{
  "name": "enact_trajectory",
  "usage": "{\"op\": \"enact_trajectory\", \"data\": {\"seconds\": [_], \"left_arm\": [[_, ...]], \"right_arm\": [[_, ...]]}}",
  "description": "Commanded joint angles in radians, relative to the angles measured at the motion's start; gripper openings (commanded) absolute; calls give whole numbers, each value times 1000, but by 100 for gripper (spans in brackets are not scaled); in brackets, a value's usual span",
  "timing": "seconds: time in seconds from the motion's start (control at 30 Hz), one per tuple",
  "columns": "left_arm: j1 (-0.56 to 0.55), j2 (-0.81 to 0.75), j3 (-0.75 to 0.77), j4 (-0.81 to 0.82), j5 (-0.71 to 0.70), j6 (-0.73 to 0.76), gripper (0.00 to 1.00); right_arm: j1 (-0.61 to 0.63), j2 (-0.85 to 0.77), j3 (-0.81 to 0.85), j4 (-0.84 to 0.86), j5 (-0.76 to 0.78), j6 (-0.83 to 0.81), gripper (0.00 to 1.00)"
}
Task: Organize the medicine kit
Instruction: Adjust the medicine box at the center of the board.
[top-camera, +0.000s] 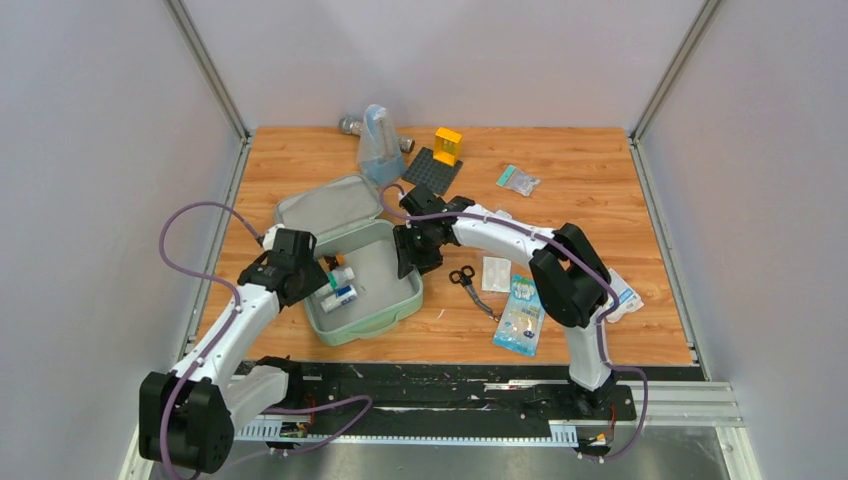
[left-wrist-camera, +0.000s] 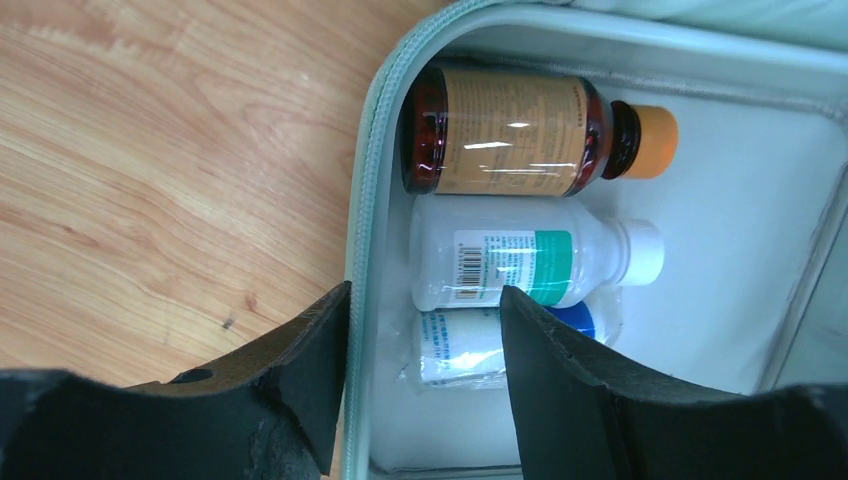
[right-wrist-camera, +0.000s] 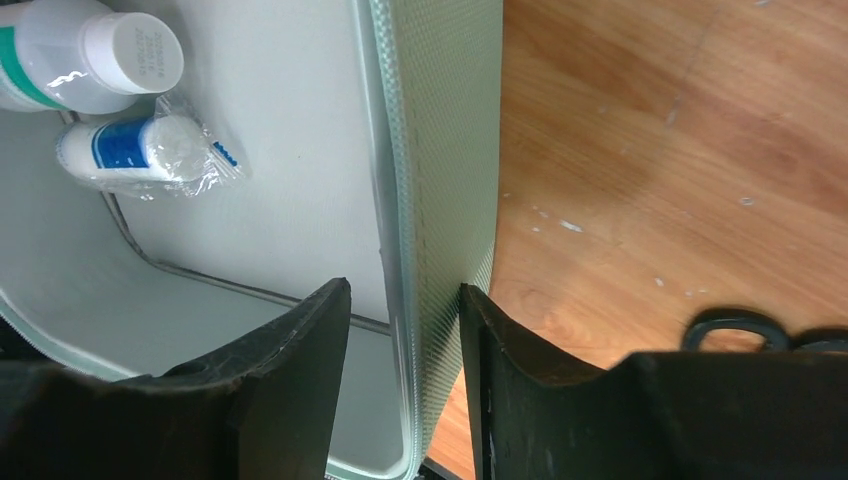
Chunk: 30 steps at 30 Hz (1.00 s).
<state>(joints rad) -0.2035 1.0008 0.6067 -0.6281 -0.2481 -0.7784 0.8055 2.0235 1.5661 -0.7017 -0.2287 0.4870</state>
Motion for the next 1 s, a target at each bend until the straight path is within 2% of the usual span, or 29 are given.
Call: {"op": "enact_trajectory", "data": {"seconds": [0.0,0.2,0.3,0.43,0.6,0.7,0.87,0.97], "left_arm": [[39,4,81,-3,-32,50,65],[101,1,95,-37,-21,85,72],[113,-12,102,-66,-31,96,74],[116,-50,129,-115,-45,102,85],[116,-124,160,-157,-35,101,97],[116,-175,170,-161,10,100,100],[116,-271,182,-140,89,86,100],[116,-298,188,-117,159,79,100]], "right_arm": [[34,-17,4,109,-81,100,45],[55,-27,-2,117,-77,94,50],[54,-72,-20,115,-19,84,58],[44,-163,-59,109,65,64,67],[26,-308,-157,99,214,69,86],[13,-416,-260,89,341,118,99],[-41,-608,-427,63,471,231,100],[-105,-696,-535,48,467,294,94]]}}
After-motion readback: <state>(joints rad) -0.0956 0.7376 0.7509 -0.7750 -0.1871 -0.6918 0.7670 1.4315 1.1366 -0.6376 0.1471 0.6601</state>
